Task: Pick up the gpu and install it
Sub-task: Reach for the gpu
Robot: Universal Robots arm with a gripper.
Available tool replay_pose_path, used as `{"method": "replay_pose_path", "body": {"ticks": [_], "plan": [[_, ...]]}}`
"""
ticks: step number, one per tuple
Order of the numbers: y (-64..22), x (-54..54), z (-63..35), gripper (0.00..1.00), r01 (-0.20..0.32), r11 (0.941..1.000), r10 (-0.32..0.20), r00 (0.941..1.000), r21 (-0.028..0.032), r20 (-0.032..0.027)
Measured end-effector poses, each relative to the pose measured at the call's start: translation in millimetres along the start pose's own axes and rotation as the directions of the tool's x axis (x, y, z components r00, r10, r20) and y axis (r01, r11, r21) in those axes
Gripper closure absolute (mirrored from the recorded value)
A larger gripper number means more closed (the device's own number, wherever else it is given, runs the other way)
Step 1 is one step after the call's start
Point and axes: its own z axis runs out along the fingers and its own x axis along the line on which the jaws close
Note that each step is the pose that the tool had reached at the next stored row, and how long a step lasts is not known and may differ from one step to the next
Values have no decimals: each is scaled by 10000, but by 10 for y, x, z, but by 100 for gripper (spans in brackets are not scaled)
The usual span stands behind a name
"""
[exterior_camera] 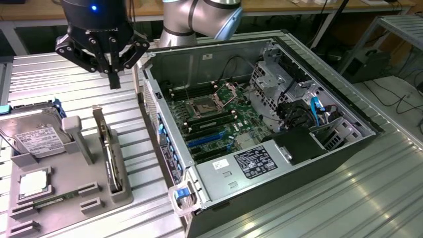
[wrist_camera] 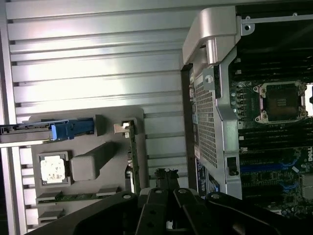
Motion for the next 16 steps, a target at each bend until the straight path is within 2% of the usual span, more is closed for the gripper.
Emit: {"method": "replay_pose_path", "body": {"ticks": [10,16], "plan": [[-27,208,3,89,-1,10000,1,10000,3,-37],[-29,238,4,89,-1,10000,1,10000,4,-45]]}}
